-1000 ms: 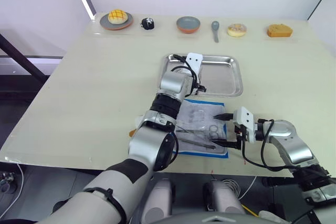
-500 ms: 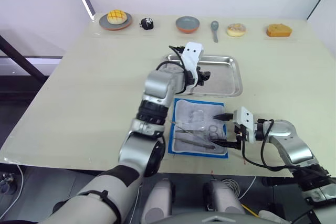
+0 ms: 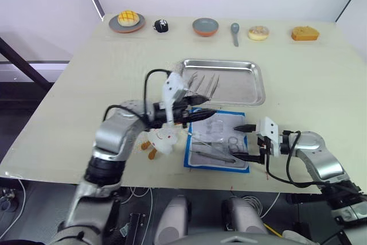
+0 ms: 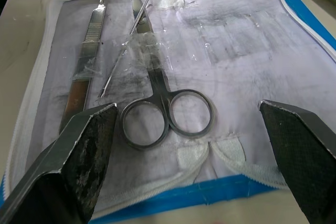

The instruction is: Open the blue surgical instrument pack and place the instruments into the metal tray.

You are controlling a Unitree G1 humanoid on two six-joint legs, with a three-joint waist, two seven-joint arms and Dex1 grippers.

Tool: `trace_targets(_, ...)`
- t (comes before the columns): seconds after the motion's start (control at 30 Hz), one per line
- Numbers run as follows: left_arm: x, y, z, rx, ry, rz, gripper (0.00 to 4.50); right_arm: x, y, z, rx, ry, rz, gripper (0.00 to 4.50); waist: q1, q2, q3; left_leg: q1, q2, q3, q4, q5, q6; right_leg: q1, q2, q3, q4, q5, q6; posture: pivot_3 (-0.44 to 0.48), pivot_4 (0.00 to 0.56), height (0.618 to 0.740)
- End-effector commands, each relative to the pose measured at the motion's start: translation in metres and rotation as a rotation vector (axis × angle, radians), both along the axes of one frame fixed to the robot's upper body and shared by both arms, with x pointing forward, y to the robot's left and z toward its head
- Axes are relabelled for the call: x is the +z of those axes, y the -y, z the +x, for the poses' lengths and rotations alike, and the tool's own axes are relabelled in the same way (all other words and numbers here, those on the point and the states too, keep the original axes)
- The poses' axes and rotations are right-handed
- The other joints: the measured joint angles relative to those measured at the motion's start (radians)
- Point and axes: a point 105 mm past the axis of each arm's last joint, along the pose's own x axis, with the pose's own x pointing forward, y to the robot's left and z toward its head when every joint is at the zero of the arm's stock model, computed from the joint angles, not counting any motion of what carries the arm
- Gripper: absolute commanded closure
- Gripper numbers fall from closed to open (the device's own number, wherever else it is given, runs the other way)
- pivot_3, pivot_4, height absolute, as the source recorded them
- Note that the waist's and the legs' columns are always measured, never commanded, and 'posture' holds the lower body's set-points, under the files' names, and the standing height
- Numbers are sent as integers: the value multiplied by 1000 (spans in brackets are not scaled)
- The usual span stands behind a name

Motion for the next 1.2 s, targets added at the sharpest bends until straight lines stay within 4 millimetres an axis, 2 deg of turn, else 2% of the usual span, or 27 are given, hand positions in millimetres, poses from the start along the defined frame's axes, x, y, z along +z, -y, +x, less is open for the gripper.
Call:
trace_targets(0.03, 15, -16, -14, -92, 63, -43, 1956, -26, 17, -9, -51, -123, -62, 0, 4, 0, 0, 0, 0, -1, 0, 0, 0, 0, 0, -1, -1, 0, 0, 0, 150, 740)
trace_targets(0.1, 10, -30, -20, -100, 35, -29, 1956, -25, 18, -10, -55, -122, -61, 0, 3, 0, 0, -1, 0, 0, 0, 0, 0, 0, 0, -1, -2, 0, 0, 0, 150, 740)
trace_targets(0.2, 7, -50, -29, -116, 6, -16, 1189, -24, 21, -11, -61, -121, -61, 0, 2, 0, 0, -1, 0, 0, 0, 0, 1, 0, -1, -1, -3, 0, 0, 0, 150, 740)
trace_targets(0.27, 6, -62, -34, -117, -3, -7, 286, -23, 23, -12, -66, -119, -60, 0, -1, 0, 0, -1, 1, 0, -1, 0, 1, 0, 0, -1, -3, 0, 0, 0, 150, 740)
trace_targets(0.3, 5, -68, -36, -110, 0, 2, 9, -22, 24, -12, -71, -117, -58, 0, 0, 0, 0, -1, 1, 0, -2, 0, 1, -1, 0, -1, -4, 0, 0, 0, 150, 740)
trace_targets(0.47, 4, -89, -43, -97, -14, 26, 9, -18, 30, -13, -86, -110, -47, 0, 1, 1, 1, -1, 2, 0, -2, 0, 1, -1, 0, -1, -4, 0, 0, 0, 150, 740)
trace_targets(0.6, 1, -97, -45, -91, -17, 56, 9, -15, 30, -13, -82, -105, -39, 0, 0, 1, 1, -1, 2, 0, -2, 0, 1, -1, 0, 0, -5, 0, 0, 0, 150, 740)
trace_targets(0.7, 1, -94, -44, -118, -15, 66, 9, -11, 27, -11, -75, -92, -18, 0, 0, 1, 1, -1, 3, 0, -3, 0, 1, -1, 0, 0, -5, 0, 0, 0, 150, 740)
trace_targets(0.87, 4, -76, -35, -168, 9, 75, 9, 14, 27, -11, -85, -70, 59, 0, 1, 2, 2, -2, 3, 1, -3, 0, 1, -2, 0, -1, -5, 0, 0, 0, 150, 740)
trace_targets(1.07, 11, -41, -30, -300, 43, 78, 9, 55, 43, -31, -113, -79, 110, 0, 1, 7, 5, -8, 2, 0, -3, -1, 1, -4, 1, -2, -8, 0, 0, 0, 150, 740)
trace_targets(1.2, 4, -20, -21, -411, 59, 95, 9, 90, 58, -52, -151, -17, 85, 0, -6, 7, 5, -9, 1, 0, -3, -1, 2, -5, 2, -2, -9, 1, 0, 0, 150, 740)
